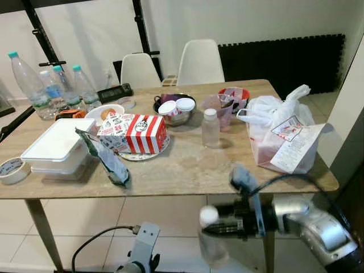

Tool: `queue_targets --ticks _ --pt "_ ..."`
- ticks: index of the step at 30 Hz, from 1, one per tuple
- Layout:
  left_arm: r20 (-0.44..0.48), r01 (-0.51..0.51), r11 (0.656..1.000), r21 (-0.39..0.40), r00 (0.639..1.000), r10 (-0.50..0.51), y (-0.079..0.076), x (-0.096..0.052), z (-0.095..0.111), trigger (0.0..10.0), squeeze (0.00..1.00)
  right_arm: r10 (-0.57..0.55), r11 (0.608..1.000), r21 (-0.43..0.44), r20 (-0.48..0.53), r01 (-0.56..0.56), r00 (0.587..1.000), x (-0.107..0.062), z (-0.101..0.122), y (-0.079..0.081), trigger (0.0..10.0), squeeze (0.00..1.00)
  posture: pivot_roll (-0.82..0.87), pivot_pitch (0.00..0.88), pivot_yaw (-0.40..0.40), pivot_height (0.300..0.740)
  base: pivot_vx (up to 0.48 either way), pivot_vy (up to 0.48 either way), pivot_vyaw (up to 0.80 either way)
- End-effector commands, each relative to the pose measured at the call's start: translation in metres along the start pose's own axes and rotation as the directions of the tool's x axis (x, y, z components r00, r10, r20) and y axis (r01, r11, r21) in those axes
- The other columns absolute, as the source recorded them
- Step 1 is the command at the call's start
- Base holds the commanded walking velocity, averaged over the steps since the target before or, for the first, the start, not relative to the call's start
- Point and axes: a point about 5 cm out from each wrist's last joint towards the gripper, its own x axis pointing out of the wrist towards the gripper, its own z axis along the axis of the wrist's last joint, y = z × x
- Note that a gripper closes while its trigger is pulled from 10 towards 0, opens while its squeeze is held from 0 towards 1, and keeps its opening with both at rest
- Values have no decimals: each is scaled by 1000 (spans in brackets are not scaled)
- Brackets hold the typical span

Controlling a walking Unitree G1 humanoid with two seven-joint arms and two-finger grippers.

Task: Restocking fridge

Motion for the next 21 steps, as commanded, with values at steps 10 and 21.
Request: queue_targets --ticks 10,21 --pt "-37 -43 999 -12 998 43 8 -5 -13 10000 0 -408 913 -100 -181 396 895 16 -90 -33 0 0 -70 30 50 726 0 0 0" --pt "-49 -94 992 -79 995 91 13 -6 -15 10000 0 -718 632 179 -231 754 656 13 -174 -26 0 0 -72 30 61 726 0 0 0"
